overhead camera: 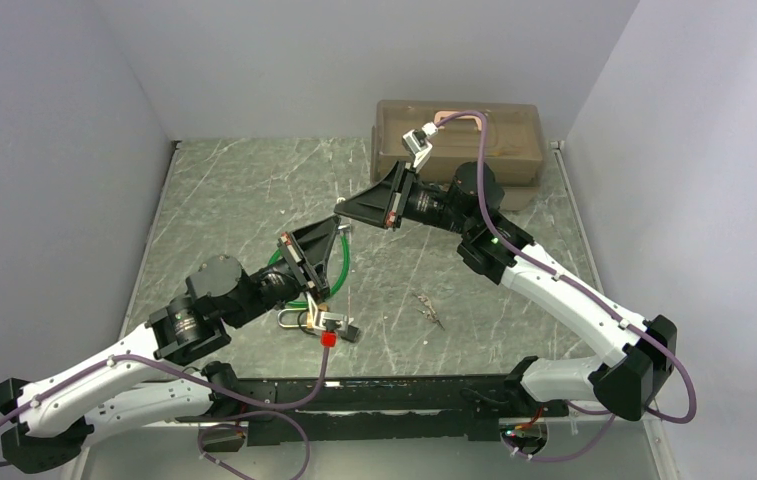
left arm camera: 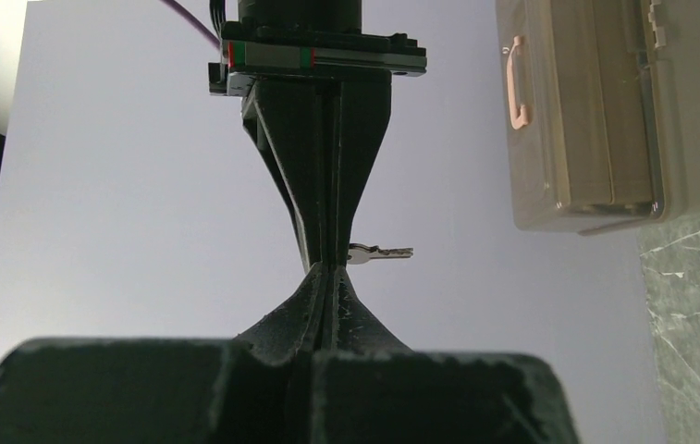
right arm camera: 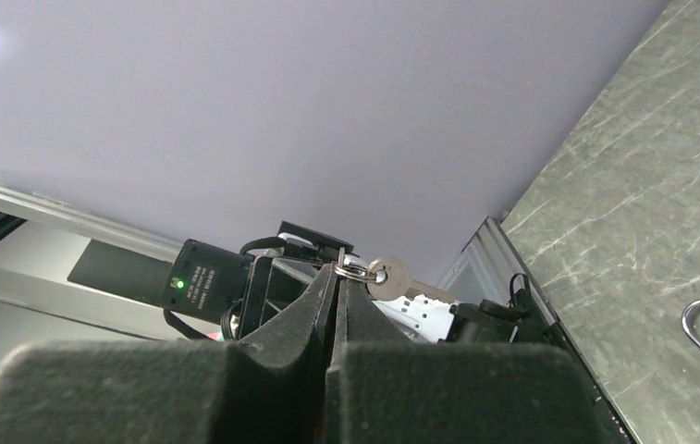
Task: Unlock with the key
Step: Adjust the key.
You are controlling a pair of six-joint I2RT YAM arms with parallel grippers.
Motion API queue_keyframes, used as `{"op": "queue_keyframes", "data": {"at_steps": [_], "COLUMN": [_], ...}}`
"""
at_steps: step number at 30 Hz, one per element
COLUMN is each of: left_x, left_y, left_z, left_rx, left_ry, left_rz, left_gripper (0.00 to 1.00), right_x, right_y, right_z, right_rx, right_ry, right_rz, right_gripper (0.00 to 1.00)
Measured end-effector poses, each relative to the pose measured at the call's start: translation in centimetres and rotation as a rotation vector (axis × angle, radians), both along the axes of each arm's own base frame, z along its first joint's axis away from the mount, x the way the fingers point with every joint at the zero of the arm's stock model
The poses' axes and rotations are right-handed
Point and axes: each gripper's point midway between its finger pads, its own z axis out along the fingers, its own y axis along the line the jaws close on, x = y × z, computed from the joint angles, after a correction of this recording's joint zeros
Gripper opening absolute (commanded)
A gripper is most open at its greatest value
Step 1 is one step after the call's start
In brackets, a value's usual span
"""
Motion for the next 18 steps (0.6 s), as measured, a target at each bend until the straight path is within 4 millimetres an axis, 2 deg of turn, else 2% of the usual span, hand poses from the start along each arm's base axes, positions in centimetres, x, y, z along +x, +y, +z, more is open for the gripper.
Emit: {"op": "queue_keyframes", "data": {"at_steps": [8, 16, 18], "left_x": [-0.15, -0.65, -0.84], "left_y": [0.02, 0.49, 0.85], "left_z": [-0.36, -0.3, -0.04], "left_rx": [0.022, 0.017, 0.009], "left_ry": [0.021, 0.043, 0.04], "left_rz": [-0.005, -0.019, -0.019], "left_gripper": [0.0, 0.0, 0.0], "right_x": [-0.19, -0.49, -0.58], "right_y": [0.01, 0.02, 0.0], "right_z": [-0.39, -0.84, -0.92], "right_rx": [-0.016, -0.035, -0.039], "right_ry": [-0.007, -0.017, -0.02], "right_rz": [0.012, 0.029, 0.032], "right_gripper": [0.01, 0.33, 0.36]}}
